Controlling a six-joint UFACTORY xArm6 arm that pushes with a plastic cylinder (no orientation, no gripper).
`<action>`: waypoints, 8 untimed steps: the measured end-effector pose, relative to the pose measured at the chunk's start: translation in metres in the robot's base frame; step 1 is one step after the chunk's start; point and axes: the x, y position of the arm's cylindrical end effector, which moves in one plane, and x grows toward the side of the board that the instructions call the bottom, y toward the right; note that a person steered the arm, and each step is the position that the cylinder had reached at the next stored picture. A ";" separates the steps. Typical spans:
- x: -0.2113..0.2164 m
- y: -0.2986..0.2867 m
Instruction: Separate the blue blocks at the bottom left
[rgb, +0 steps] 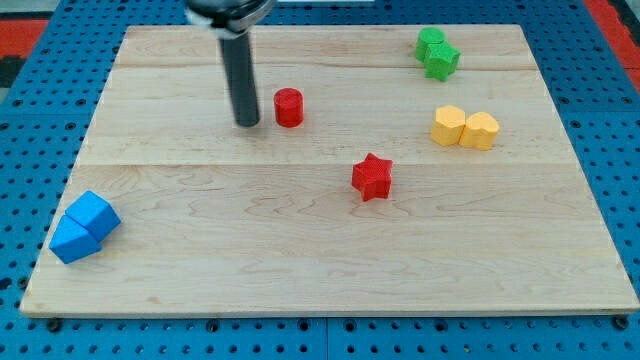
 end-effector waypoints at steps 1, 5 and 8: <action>0.102 0.000; 0.181 -0.167; 0.113 -0.126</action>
